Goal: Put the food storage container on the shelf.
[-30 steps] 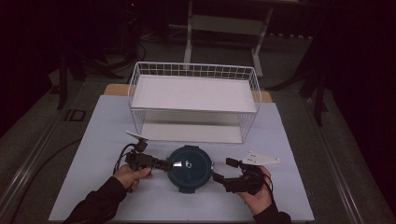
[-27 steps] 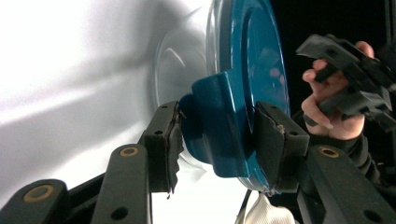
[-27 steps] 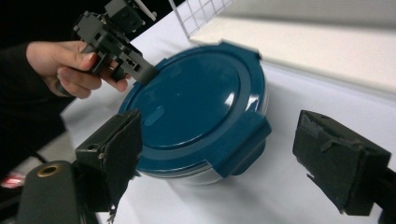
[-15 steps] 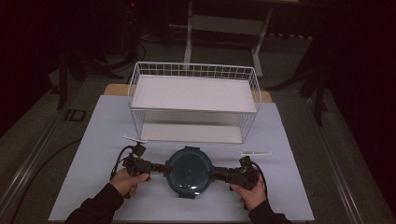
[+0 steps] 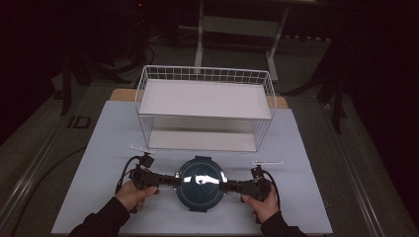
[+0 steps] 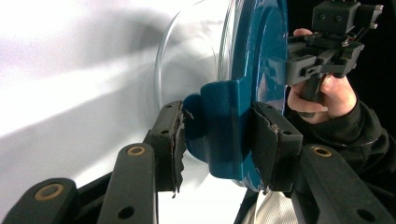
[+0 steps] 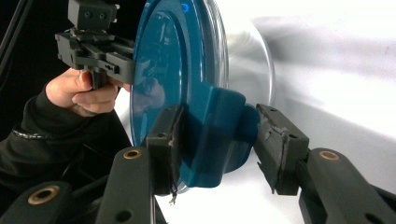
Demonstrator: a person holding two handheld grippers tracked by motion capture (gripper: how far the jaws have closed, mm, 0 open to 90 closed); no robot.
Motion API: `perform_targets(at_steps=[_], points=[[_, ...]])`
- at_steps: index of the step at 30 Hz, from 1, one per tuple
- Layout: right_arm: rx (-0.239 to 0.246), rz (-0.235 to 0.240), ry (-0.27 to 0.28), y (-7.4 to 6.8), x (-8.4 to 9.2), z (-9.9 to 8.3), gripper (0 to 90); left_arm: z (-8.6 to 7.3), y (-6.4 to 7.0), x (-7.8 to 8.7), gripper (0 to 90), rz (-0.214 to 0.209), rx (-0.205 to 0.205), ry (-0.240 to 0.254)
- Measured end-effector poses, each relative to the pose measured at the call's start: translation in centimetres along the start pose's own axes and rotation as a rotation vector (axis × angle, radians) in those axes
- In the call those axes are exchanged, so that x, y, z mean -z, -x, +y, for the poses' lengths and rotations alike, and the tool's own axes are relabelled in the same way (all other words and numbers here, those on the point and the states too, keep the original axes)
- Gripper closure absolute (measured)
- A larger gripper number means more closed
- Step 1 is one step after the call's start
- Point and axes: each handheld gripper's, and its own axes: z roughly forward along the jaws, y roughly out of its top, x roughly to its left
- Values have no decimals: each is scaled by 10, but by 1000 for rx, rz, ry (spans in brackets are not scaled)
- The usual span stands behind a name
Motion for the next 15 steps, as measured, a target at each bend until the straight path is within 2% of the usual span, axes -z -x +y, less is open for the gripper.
perform_targets(at_steps=[2, 7, 9, 15], points=[[-1, 0, 2, 0, 0, -1, 535, 0, 2, -1, 563, 15, -6, -3], [3, -12, 10, -4, 1, -3, 540, -4, 4, -1, 565, 26, 20, 20], [-36, -7, 28, -2, 0, -3, 542, -5, 6, 0, 564, 39, 22, 24], [-55, -5, 24, -2, 1, -3, 553, -7, 12, 0, 566, 62, 14, 38]])
